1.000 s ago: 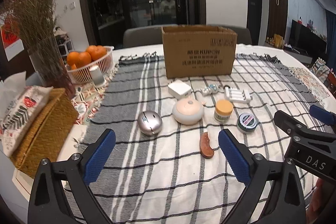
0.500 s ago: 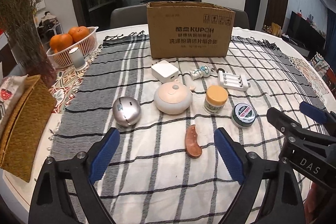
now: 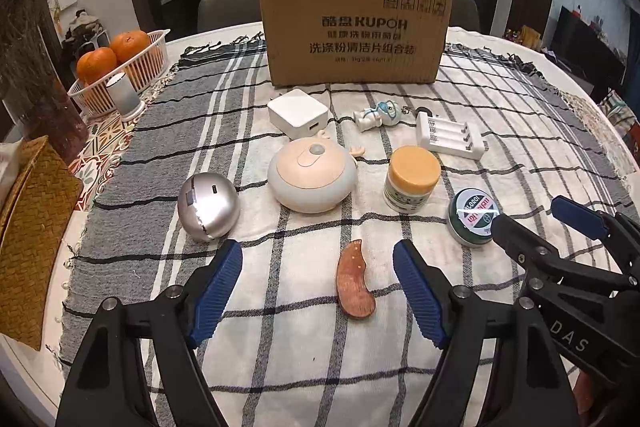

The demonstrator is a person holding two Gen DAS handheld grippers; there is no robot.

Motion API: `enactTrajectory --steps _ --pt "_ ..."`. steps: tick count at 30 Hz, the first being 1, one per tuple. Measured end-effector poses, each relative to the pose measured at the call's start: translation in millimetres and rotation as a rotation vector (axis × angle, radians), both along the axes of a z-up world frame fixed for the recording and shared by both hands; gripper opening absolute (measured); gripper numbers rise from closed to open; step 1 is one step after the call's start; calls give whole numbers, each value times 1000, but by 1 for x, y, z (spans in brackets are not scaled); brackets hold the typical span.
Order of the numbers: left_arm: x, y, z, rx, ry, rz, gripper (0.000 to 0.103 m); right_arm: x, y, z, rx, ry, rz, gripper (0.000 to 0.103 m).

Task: Organize rigid objects
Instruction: 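Grasp the brown wooden comb with the left tool while the right tool grasps the green balm tin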

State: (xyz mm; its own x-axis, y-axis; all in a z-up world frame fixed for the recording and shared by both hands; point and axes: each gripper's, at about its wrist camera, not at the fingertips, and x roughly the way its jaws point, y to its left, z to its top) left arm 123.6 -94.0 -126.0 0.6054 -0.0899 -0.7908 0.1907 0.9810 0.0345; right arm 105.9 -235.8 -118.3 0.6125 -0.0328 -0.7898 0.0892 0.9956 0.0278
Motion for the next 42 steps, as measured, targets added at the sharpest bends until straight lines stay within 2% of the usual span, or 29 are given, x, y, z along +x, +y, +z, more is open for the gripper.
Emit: enactTrajectory --steps 8,17,29,36,42 --pt "7 1 -8 -9 21 9 73 11 -1 -12 18 28 14 70" --pt "8 4 -15 -55 39 12 62 17 1 -21 41 50 26 68" --pt "14 -7 -42 -74 146 -19 34 23 -7 -27 64 43 43 64" --pt "15 -9 -42 -78 137 -35 24 28 0 -30 73 44 72 64" --pt "14 -14 -44 -37 111 -55 23 37 -3 -38 86 62 60 62"
